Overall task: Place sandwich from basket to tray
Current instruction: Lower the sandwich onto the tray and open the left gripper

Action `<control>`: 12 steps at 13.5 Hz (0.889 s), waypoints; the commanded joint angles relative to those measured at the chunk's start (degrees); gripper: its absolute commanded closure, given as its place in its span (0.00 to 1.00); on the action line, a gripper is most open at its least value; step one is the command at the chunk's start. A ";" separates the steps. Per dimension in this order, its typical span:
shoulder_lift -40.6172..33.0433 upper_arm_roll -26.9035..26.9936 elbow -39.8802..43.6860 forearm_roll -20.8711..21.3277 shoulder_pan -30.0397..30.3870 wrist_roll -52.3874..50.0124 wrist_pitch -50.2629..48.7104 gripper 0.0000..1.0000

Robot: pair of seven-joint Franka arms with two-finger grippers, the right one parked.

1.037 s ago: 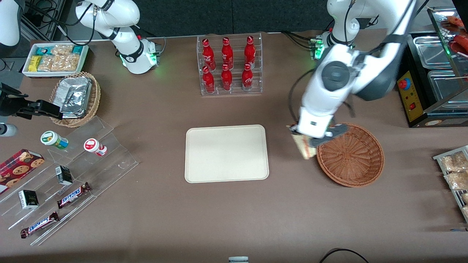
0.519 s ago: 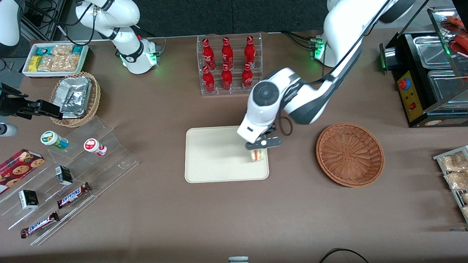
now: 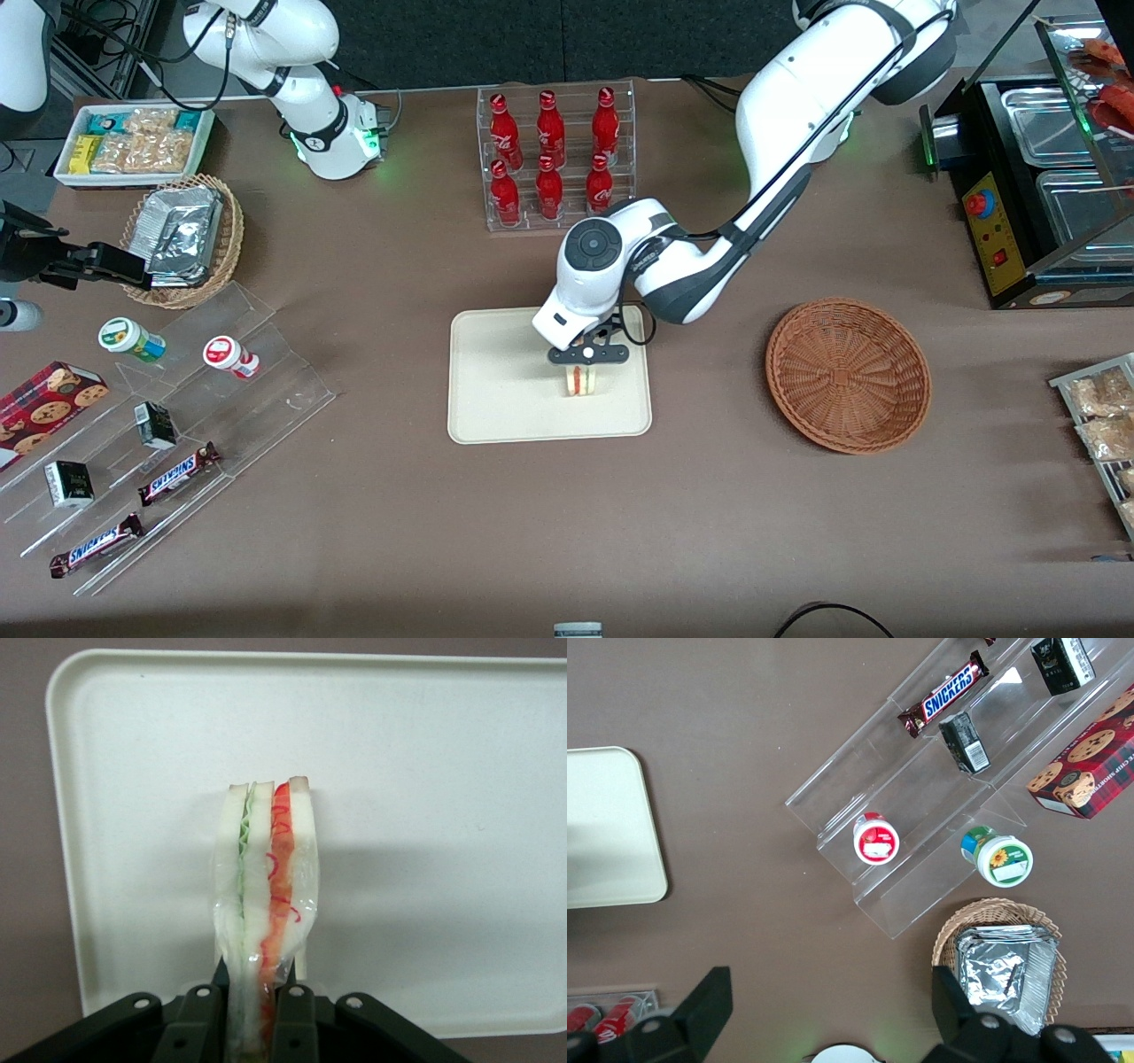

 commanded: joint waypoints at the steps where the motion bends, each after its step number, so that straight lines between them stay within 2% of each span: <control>1: 2.90 1.93 4.08 1.99 -3.05 -2.28 -0.20 0.79; 2: 3.08 2.46 4.09 1.99 -3.58 -2.81 -0.20 0.78; 3: 3.08 2.72 4.09 1.99 -3.76 -3.08 -0.20 0.70; 4: 3.16 2.73 4.26 1.99 -3.76 -2.99 -0.20 0.46; 5: 2.99 2.73 4.79 1.90 -3.76 -2.90 -0.37 0.18; 6: 2.55 2.64 4.79 1.81 -3.68 -2.99 -0.63 0.05; 7: 2.20 2.64 4.79 1.73 -3.59 -3.08 -0.81 0.01; 12: -2.62 2.64 6.27 -0.72 -2.44 -3.43 -8.70 0.01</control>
